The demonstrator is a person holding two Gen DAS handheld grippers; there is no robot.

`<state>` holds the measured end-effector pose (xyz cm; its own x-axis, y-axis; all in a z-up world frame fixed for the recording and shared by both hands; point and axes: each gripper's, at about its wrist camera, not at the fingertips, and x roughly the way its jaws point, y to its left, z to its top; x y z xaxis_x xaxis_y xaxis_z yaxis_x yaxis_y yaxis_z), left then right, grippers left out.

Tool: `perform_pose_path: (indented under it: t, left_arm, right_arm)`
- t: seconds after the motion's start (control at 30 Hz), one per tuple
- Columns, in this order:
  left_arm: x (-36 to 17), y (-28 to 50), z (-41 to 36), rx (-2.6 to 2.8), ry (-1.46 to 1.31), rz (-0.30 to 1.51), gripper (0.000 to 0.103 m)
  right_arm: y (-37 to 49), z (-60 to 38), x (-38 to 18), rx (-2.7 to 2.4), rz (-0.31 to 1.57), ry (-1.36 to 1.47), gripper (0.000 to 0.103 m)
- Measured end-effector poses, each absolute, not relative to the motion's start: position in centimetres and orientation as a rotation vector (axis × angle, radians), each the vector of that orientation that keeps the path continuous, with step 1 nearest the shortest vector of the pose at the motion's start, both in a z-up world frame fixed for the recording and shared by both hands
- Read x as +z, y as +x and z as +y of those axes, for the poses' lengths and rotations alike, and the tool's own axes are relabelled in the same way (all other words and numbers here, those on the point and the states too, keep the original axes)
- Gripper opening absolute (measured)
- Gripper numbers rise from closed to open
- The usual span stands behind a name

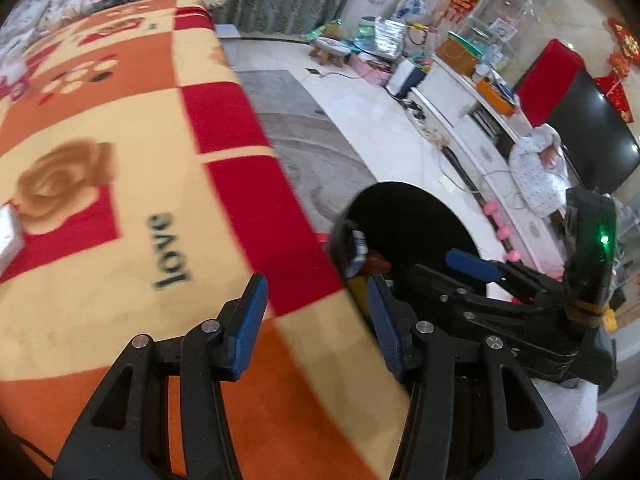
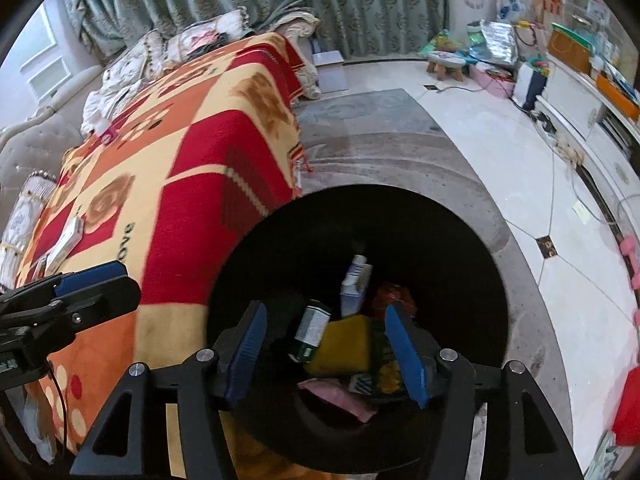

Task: Collect trash
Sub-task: 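Move both empty tools back over the white wrapper and tablet box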

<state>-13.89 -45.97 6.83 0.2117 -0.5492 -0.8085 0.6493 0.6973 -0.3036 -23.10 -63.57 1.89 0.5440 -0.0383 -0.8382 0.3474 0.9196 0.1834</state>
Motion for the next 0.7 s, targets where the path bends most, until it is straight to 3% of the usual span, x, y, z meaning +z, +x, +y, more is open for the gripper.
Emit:
perform_pose_path:
  t: [0.4,0.7]
  left_arm:
    - [6.8,-9.7,-32.9,-0.581,0.085,1.032,0.05]
    - [6.6,0.2,-23.3,-0.309,0.023,1.026,0.05]
  right_arm:
    - [-17.2,-53.8,3.2,-0.03,0.993,0.239,0.066]
    - [-13.4,-46.4,3.2,0.104,1.018,0.161,0.066]
